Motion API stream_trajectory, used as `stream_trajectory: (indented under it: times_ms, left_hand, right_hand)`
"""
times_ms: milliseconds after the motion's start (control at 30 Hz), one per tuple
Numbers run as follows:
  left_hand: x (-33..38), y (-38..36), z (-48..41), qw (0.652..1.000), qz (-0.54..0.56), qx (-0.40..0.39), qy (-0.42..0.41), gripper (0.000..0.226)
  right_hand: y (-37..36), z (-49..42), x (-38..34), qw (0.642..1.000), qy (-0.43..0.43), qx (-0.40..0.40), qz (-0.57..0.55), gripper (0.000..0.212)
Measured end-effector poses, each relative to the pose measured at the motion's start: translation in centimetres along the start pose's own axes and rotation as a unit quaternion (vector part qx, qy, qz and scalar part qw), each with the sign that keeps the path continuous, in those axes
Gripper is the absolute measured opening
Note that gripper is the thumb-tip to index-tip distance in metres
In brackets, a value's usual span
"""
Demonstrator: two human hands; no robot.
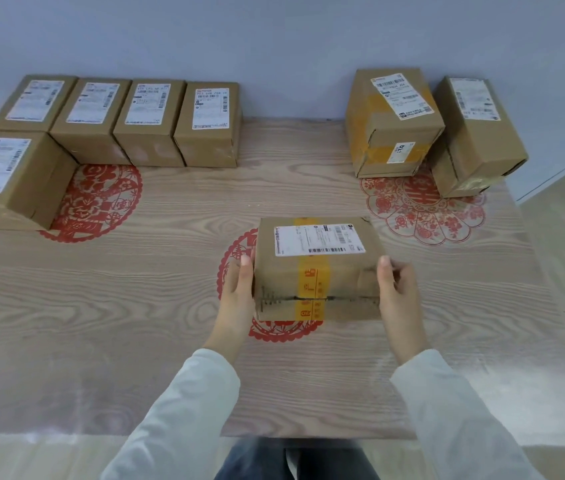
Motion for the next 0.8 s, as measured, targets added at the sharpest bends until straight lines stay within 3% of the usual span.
stream_trajectory:
  times_ms: [100,167,333,400,467,567,667,733,800]
  left_hand:
    - [-1.5,-0.1,1.4,0.999,0.041,0.017,0.004,0.028]
    - [-2.8,-0.2,2.0,0.997,0.069,0.016,0.003,0.011]
    - [-5.4,-0.2,3.3,0.994,0.106,-0.015,-0.026,0.037]
    - [-5.4,0.0,3.5,0.993,0.109,-0.015,-0.034,0.036]
    - [-5.0,0.4,3.2,0.992,0.120,-0.003,-0.033,0.033]
    - [-4.0,0.7,2.1,0.995,0.098,0.005,-0.026,0.042]
    - [-3.5,-0.2,0.9,0.997,0.077,-0.023,0.000,0.051]
    - [-3.5,-1.0,0.4,0.996,0.075,-0.039,0.019,0.053]
    - [-3.7,-1.5,-0.3,0.997,0.058,-0.051,0.018,0.053]
  right_hand:
    - [-0.5,1.5,2.7,0.998,-0.012,0.021,-0.060,0.031]
    - [-0.5,2.3,4.5,0.997,-0.012,0.035,-0.074,0.032]
    - [-1.0,3.4,6.8,1.000,-0.014,-0.004,-0.028,0.042]
    - [-1.0,3.7,6.7,1.000,-0.016,-0.025,-0.003,0.051]
    - [0.0,3.5,5.7,0.996,0.016,0.004,0.085,0.059]
    - [0.0,2.7,1.7,0.953,0.126,0.051,0.269,0.060]
    - [-4.7,2.3,-0.7,0.877,0.206,-0.029,0.433,0.072]
    - [-7.6,2.0,-0.9,0.832,0.249,-0.051,0.493,0.078]
    - [-9.3,1.7,-0.7,0.817,0.270,-0.049,0.507,0.073]
Point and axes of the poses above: each hand's wrist, its own z-axis away from the middle knuckle, its own y-axis out of the back of the hand, x = y × z, the point moved 9 cm from there along -z, towards the middle knuckle, and after that the axes turned 3 degrees about z, right-handed, at the moved point
